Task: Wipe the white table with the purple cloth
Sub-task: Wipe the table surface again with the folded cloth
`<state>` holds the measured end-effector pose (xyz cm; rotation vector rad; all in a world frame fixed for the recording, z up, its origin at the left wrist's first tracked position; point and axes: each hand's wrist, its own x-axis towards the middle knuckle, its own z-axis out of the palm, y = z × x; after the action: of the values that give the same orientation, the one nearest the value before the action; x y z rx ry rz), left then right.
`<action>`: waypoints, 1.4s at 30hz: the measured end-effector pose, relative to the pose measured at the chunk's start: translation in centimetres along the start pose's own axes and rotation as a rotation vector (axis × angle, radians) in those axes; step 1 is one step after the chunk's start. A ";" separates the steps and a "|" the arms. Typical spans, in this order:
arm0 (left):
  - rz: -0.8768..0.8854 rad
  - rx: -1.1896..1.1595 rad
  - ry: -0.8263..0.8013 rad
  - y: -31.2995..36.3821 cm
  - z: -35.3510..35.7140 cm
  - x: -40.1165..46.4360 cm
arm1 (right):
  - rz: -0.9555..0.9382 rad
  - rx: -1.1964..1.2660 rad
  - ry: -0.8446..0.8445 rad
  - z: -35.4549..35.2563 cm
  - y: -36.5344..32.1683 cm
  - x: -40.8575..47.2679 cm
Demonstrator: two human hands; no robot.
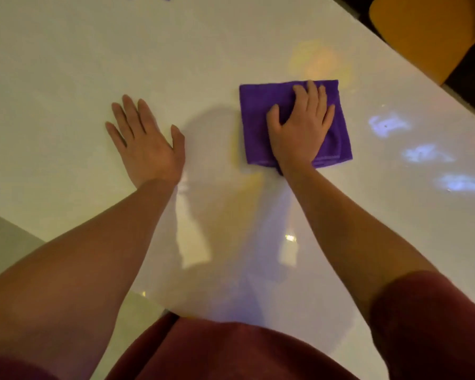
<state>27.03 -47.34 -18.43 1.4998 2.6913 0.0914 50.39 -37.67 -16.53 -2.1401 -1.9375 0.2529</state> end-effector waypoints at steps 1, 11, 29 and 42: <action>0.002 0.001 0.006 0.0 0.1 0.0 | 0.016 -0.011 0.001 0.4 -0.5 1.7; 0.024 -0.070 0.015 -0.4 0.6 -0.2 | -0.089 -0.054 -0.107 -1.1 3.0 -5.2; 0.562 -0.297 -0.078 22.0 0.4 -20.7 | 0.011 -0.084 -0.121 -7.4 21.3 -8.8; 0.515 -0.103 -0.089 27.0 3.2 -22.4 | 0.120 -0.092 -0.042 -7.9 27.2 5.6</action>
<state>61.88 -52.15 -18.90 2.0620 2.1338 0.1764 79.14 -35.00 -16.76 -2.3321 -1.8801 0.2366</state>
